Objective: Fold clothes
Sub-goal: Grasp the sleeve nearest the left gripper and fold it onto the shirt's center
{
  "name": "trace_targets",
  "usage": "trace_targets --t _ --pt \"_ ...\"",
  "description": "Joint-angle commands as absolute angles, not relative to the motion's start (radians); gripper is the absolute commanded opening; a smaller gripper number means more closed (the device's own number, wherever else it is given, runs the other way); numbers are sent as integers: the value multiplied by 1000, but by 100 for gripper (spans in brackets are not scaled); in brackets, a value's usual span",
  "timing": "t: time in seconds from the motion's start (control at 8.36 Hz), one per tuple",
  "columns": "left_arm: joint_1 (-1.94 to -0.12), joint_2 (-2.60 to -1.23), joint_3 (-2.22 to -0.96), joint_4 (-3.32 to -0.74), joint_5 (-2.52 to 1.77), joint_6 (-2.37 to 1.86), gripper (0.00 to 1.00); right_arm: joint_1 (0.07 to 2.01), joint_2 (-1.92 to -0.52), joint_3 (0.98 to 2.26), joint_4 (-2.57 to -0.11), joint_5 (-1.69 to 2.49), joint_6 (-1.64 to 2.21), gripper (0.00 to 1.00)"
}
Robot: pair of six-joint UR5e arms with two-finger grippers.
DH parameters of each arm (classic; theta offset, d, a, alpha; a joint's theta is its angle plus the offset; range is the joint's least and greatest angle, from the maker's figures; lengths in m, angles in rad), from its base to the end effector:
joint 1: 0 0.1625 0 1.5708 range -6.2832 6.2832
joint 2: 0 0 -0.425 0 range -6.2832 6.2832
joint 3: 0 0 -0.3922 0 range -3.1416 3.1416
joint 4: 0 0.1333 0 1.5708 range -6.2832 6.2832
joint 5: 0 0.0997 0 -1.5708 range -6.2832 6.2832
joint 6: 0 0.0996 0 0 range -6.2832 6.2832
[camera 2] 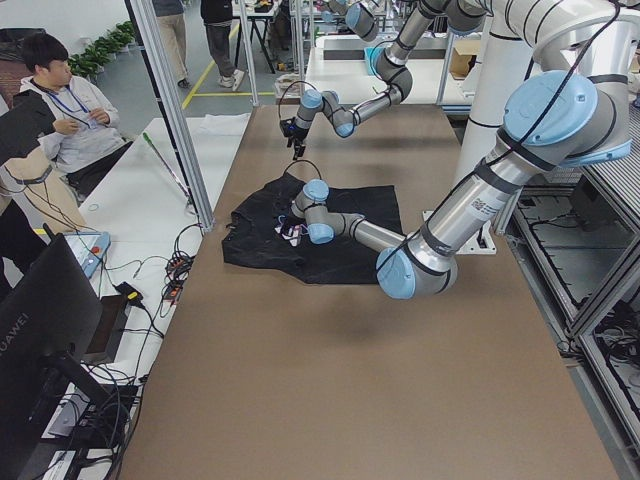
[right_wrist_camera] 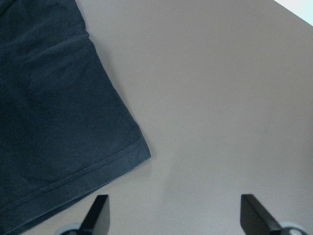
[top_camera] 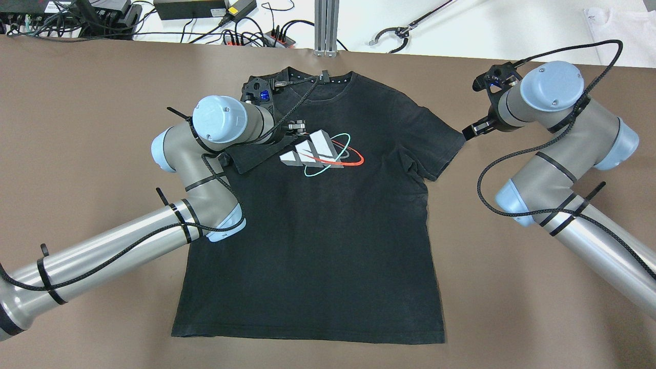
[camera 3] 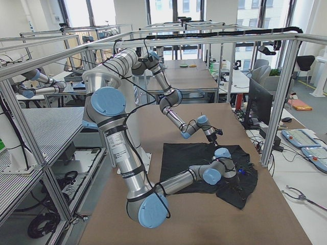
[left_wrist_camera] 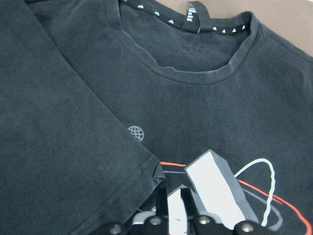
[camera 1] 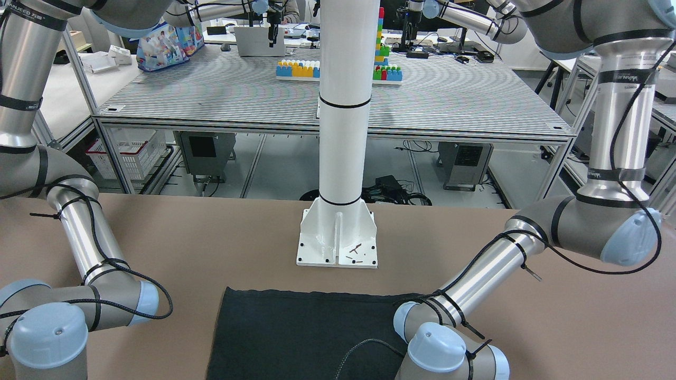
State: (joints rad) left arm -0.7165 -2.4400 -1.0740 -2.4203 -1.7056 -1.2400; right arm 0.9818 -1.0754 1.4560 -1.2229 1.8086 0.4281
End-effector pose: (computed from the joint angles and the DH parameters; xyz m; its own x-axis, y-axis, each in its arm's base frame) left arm 0.5372 -0.6268 0.2342 0.4243 0.0573 -0.9037 0.4417 0.8581 0.2618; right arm -0.3003 -0.6472 0.3966 0.8280 -0.3522 0.4363 0.0778 0.8427 0.5327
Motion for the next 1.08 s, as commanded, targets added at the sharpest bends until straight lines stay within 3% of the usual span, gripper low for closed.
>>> trace_targets --t 0.0,0.24,0.96 --pt "-715 -2436 -1126 -2414 -1704 -1253 100 979 -1065 1377 -1098 1839 577 94" --pt "-710 -2428 -1126 -2416 -1701 -1250 100 979 -1002 1181 -834 1907 778 94" --pt "-689 -2425 -1127 -2416 -1658 -1250 100 959 -1077 1105 -615 1895 1009 86"
